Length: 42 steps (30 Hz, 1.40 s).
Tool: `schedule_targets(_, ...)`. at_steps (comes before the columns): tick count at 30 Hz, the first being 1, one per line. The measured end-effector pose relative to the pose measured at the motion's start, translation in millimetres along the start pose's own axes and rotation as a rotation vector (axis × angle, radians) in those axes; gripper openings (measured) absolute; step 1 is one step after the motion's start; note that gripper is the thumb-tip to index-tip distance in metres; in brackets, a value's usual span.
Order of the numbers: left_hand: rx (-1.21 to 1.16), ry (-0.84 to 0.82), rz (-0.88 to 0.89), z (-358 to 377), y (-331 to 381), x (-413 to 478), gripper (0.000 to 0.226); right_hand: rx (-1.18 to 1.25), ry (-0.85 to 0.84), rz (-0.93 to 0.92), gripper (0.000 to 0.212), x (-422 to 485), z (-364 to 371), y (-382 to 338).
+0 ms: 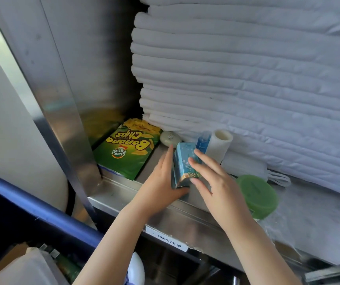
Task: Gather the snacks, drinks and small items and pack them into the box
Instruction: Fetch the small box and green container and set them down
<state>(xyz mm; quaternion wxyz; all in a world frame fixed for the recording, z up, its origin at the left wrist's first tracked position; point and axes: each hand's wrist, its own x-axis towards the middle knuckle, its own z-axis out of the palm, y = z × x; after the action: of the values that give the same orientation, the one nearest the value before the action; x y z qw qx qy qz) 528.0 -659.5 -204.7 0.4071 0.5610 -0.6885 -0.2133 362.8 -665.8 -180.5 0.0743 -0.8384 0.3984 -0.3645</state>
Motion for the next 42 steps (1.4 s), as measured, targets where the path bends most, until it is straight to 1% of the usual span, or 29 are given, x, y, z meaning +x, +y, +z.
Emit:
schedule_targets(1, 0.007, -0.017, -0.015, 2, -3, 0, 0.108, -0.005, 0.008, -0.006, 0.043, -1, 0, 0)
schedule_targets(4, 0.071, 0.000, -0.004, 2, -5, 3, 0.098, -0.024, 0.036, -0.013, 0.042, -3, -1, 0)
schedule_targets(9, 0.336, -0.015, 0.155, -14, -4, 4, 0.084, -0.124, 0.096, -0.025, 0.042, -14, 0, 5)
schedule_targets(12, 0.431, -0.112, 0.166, -26, -5, 4, 0.084, -0.089, 0.037, -0.044, 0.049, -21, 4, 9)
schedule_targets(15, 0.496, -0.223, 0.150, -29, -9, 7, 0.076, -0.100, 0.003, 0.008, 0.043, -28, 13, 11)
schedule_targets(18, 0.491, -0.310, 0.099, -29, -10, 8, 0.067, -0.068, -0.019, 0.039, 0.040, -32, 20, 11)
schedule_targets(20, 0.486, -0.340, 0.074, -30, -9, 10, 0.065, -0.060, -0.018, 0.049, 0.039, -33, 21, 10)
schedule_targets(23, 0.575, -0.303, 0.112, -26, -5, 6, 0.060, -0.088, -0.029, 0.049, 0.038, -32, 21, 7)
schedule_targets(25, 0.621, -0.208, 0.144, -15, -3, -10, 0.059, -0.122, -0.038, 0.044, 0.038, -32, 21, 6)
schedule_targets(28, 0.560, -0.103, 0.136, -2, 2, -36, 0.058, -0.165, -0.033, 0.038, 0.037, -32, 22, 6)
schedule_targets(30, 0.605, -0.054, 0.165, 2, -4, -38, 0.057, -0.174, -0.032, 0.039, 0.037, -27, 25, 6)
schedule_targets(35, 0.667, -0.095, 0.103, -9, -17, -13, 0.059, -0.145, -0.091, 0.063, 0.035, 2, 35, 8)
schedule_targets(39, 0.777, -0.099, 0.113, -18, -34, 7, 0.061, -0.135, -0.129, 0.079, 0.031, 27, 46, 10)
schedule_targets(42, 0.799, -0.102, 0.123, -24, -41, 15, 0.062, -0.149, -0.157, 0.081, 0.033, 37, 53, 10)
